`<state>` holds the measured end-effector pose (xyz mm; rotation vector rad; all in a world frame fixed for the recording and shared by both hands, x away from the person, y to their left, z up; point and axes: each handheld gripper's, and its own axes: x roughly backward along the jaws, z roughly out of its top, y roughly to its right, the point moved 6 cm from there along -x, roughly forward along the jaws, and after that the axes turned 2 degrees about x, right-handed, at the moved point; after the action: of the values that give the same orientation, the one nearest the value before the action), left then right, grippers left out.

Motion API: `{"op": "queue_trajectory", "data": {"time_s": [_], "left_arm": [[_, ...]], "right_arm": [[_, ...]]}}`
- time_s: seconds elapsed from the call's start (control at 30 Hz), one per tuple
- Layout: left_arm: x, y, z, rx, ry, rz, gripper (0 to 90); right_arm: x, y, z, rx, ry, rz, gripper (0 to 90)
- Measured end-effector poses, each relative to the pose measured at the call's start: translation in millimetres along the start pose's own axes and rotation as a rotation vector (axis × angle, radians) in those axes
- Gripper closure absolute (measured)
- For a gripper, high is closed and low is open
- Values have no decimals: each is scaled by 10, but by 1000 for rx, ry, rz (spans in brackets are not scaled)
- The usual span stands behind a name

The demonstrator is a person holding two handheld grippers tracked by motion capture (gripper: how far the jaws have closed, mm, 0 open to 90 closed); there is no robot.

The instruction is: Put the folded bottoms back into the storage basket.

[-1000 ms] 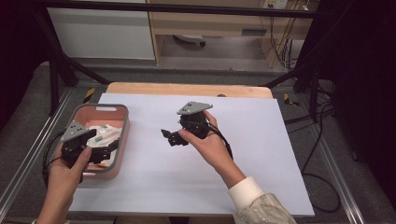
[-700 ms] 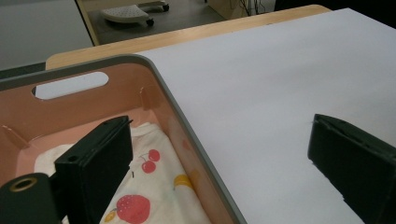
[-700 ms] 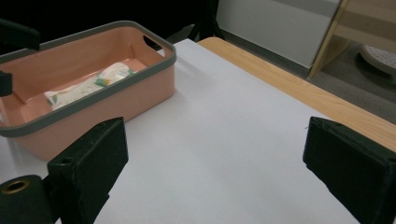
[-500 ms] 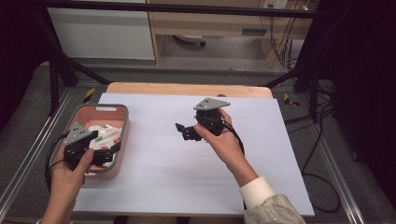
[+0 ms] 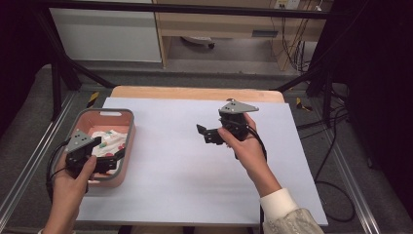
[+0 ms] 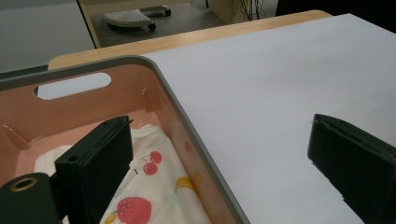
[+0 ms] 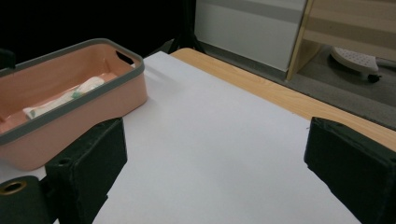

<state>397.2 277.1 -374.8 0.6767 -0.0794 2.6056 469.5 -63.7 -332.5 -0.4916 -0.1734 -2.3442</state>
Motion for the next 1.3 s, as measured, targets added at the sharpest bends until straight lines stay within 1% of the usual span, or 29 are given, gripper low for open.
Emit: {"op": "queue_trajectory", "data": {"time_s": [0.07, 0.17, 0.27, 0.4, 0.5, 0.57, 0.63, 0.7, 0.73, 0.8, 0.93, 1.0, 1.1, 1.17, 1.3], "left_arm": [[-1, 7, -6, -4, -4, -4, 73], [31, 16, 10, -15, 3, -3, 71], [40, 20, 10, -10, 7, -8, 71], [26, 12, -5, -6, 1, -16, 71], [26, 10, -29, -7, -7, -17, 70], [34, 8, -30, -9, -4, -11, 70], [31, 9, -24, -12, -8, -11, 69], [27, 17, -21, -10, -7, -13, 69], [28, 20, -23, -11, -9, -13, 69], [31, 27, -25, -13, -9, -12, 68], [27, 39, -12, -10, -7, -13, 68], [24, 49, -14, -13, -7, -15, 69], [32, 32, -46, 3, 6, 12, 69], [43, 39, -63, 9, 5, 1, 71], [34, 59, -64, 0, -1, -12, 69]], "right_arm": [[1, 37, -1, -11, 1, -14, 69], [9, 76, 5, -10, 5, -27, 70], [29, 75, -7, 0, 1, -19, 71], [68, 102, -31, 8, 5, -33, 69], [104, 144, -51, 0, 17, -46, 58], [126, 174, -67, -3, 26, -53, 52], [162, 206, -86, 3, 22, -61, 57], [216, 245, -101, -10, 48, -88, 47], [254, 269, -120, -22, 54, -92, 41], [299, 304, -155, -37, 51, -86, 42], [404, 404, -261, -58, 46, -113, 47], [461, 436, -300, -65, 58, -117, 46], [557, 495, -365, -78, 71, -121, 44], [612, 537, -422, -90, 71, -125, 45], [722, 613, -569, -109, 75, -155, 50]]}}
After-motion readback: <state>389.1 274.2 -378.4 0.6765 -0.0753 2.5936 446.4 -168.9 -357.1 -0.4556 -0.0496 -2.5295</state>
